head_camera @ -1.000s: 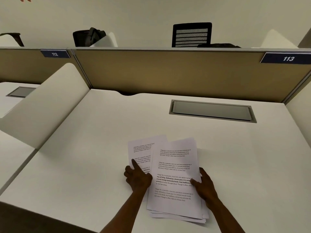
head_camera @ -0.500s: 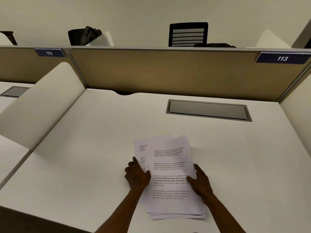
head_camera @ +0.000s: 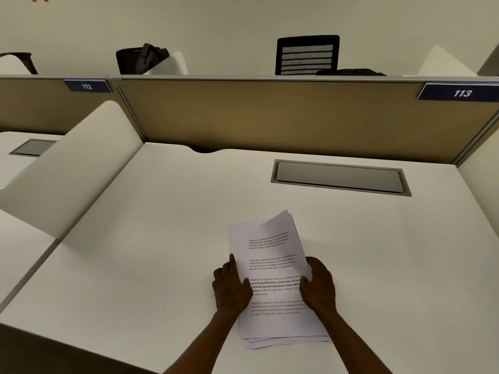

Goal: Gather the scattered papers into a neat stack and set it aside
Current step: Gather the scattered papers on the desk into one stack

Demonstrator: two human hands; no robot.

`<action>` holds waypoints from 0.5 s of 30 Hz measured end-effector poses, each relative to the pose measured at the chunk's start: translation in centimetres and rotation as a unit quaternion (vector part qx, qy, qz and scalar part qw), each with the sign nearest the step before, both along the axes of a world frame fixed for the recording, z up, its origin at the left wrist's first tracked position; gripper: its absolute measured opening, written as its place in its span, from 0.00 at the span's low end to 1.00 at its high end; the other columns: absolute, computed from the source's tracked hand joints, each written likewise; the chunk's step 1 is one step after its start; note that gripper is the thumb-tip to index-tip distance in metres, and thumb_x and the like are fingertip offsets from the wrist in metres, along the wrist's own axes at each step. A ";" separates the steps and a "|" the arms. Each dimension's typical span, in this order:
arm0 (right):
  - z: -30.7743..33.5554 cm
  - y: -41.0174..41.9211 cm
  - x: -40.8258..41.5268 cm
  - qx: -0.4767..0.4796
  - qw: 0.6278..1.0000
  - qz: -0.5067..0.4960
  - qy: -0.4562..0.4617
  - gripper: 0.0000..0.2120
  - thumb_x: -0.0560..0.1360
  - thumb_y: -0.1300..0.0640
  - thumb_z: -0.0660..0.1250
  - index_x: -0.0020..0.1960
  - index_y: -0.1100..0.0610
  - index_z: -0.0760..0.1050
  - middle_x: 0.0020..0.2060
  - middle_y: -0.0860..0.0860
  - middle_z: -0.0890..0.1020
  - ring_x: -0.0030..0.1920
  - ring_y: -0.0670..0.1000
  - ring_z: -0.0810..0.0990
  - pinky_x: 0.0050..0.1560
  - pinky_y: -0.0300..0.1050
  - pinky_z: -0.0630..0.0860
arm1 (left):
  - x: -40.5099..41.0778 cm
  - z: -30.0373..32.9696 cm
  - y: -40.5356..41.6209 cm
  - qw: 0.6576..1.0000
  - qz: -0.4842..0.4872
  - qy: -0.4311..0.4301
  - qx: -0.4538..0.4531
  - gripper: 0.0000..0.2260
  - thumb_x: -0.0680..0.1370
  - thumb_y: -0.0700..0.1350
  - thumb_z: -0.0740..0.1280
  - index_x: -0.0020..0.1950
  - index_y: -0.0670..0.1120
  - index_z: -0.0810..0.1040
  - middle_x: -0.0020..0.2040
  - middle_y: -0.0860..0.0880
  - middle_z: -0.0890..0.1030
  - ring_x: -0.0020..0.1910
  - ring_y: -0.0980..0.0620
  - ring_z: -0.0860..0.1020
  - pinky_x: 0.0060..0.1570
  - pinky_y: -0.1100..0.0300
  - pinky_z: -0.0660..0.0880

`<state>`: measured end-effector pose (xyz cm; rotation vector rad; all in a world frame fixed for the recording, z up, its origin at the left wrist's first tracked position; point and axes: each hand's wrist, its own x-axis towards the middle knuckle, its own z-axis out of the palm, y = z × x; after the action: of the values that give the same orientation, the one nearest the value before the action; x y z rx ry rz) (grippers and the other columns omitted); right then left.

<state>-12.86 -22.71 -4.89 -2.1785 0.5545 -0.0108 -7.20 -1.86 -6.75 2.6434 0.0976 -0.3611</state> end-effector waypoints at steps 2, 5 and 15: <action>0.2 -0.1 0.1 0.020 1.000 -0.015 -0.005 0.25 0.75 0.67 0.64 0.71 0.58 0.68 0.66 0.57 0.75 0.64 0.58 0.74 0.66 0.49 0.72 | -0.2 0.0 0.0 1.000 -0.011 -0.006 0.005 0.37 0.78 0.53 0.64 0.81 0.45 0.50 0.74 0.47 0.68 0.72 0.44 0.63 0.69 0.50 0.65; 0.5 -0.1 0.0 0.036 0.999 0.022 -0.033 0.23 0.76 0.67 0.62 0.70 0.55 0.70 0.63 0.54 0.79 0.61 0.56 0.78 0.63 0.50 0.76 | -0.5 -0.1 -0.1 1.000 -0.018 -0.016 0.013 0.35 0.79 0.55 0.63 0.81 0.45 0.52 0.75 0.47 0.66 0.72 0.44 0.63 0.69 0.50 0.66; 1.7 3.5 -2.9 -0.198 0.934 0.191 -0.226 0.20 0.67 0.64 0.67 0.56 0.50 0.78 0.53 0.46 0.84 0.51 0.49 0.81 0.46 0.39 0.80 | -1.3 -1.9 0.4 0.992 -0.006 0.075 -0.103 0.22 0.79 0.44 0.69 0.71 0.42 0.71 0.70 0.40 0.75 0.71 0.41 0.71 0.66 0.64 0.65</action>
<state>-15.75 -19.16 -3.20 -2.5283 -0.1542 -0.4371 -8.48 -1.43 -8.62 2.4128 0.0874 -0.5440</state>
